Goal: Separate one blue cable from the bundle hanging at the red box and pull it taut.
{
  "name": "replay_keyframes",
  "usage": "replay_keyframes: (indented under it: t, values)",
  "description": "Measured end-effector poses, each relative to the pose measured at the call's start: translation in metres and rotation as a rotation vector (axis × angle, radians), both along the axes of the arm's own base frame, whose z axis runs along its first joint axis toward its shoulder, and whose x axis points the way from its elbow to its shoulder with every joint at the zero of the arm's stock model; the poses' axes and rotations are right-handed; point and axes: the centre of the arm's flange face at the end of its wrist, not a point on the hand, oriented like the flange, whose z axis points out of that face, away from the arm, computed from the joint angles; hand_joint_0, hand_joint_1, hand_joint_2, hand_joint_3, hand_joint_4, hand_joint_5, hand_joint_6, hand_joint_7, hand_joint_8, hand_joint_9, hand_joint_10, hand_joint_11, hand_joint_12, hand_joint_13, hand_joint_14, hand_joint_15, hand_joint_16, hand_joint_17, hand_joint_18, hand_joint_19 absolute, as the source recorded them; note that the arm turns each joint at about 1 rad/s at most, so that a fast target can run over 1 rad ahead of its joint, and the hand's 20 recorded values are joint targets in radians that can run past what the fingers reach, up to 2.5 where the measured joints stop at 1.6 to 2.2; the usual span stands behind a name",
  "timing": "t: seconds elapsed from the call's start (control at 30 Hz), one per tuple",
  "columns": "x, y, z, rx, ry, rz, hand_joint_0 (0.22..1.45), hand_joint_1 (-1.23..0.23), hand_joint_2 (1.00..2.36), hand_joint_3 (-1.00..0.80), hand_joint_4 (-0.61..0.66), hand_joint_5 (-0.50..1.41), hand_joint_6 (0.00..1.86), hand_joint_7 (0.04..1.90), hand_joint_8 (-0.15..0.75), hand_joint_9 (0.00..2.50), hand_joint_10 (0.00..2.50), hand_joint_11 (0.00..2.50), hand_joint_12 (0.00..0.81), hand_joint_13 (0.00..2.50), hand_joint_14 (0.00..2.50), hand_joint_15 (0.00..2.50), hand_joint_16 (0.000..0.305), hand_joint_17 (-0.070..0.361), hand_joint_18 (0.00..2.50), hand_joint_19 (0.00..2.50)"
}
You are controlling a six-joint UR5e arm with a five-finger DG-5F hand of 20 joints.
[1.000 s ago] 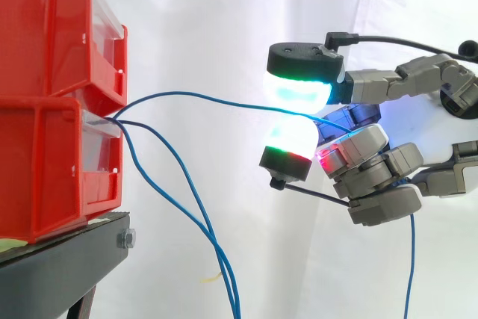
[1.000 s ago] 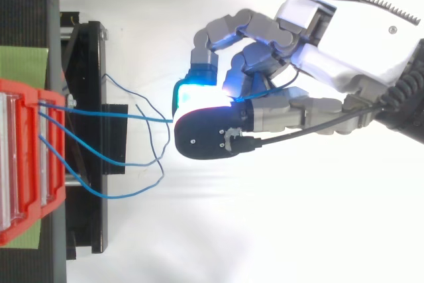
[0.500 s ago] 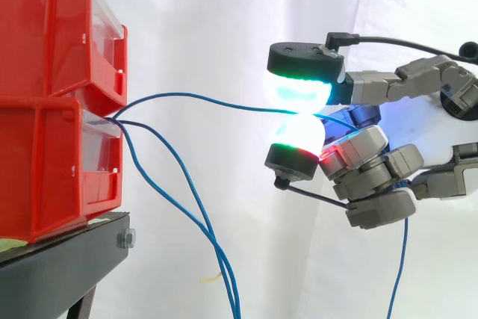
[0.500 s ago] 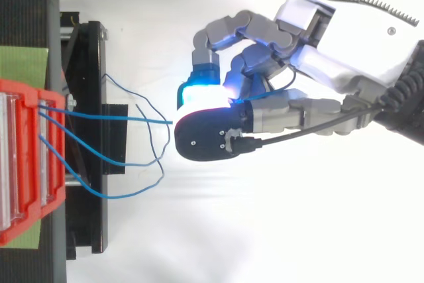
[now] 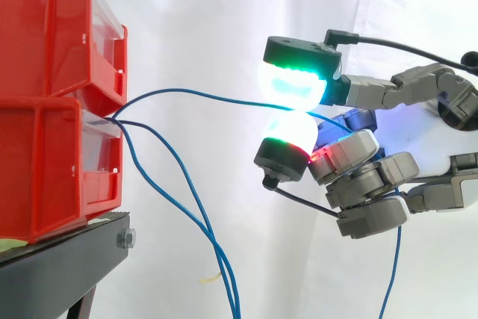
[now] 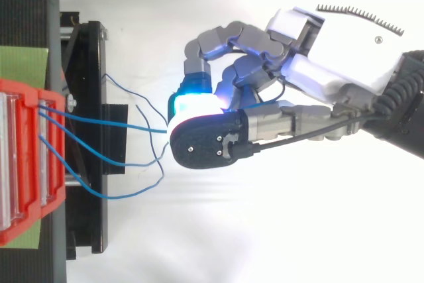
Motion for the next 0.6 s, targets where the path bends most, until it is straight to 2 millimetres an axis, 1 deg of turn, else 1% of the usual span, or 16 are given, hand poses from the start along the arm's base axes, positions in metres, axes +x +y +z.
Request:
replay_keyframes:
  t: [0.17, 0.3, 0.47, 0.6]
  values:
    - [0.0001, 0.0008, -0.0003, 0.001, -0.002, -0.001, 0.77, -0.72, 1.02, -0.25, 0.24, -0.27, 0.92, 1.37, 0.276, 0.69, 0.72, 1.42, 0.334, 0.70, 1.57, 1.34, 0.033, 0.074, 0.85, 1.80]
    - [0.0001, 0.0009, -0.0003, 0.001, -0.002, -0.001, 0.74, -0.70, 1.02, -0.13, 0.22, -0.28, 0.92, 1.28, 0.278, 0.66, 0.70, 1.41, 0.334, 0.66, 1.61, 1.32, 0.031, 0.070, 0.81, 1.81]
    - [-0.0001, 0.0006, -0.0002, 0.002, -0.002, -0.005, 0.71, -0.66, 1.01, -0.04, 0.22, -0.28, 0.92, 1.18, 0.281, 0.62, 0.70, 1.42, 0.329, 0.63, 1.63, 1.31, 0.031, 0.069, 0.76, 1.81]
    - [-0.0004, 0.0002, -0.0004, 0.002, -0.001, -0.010, 0.70, -0.66, 1.01, 0.02, 0.25, -0.28, 0.92, 1.08, 0.292, 0.60, 0.75, 1.37, 0.339, 0.60, 1.69, 1.26, 0.033, 0.073, 0.76, 1.79]
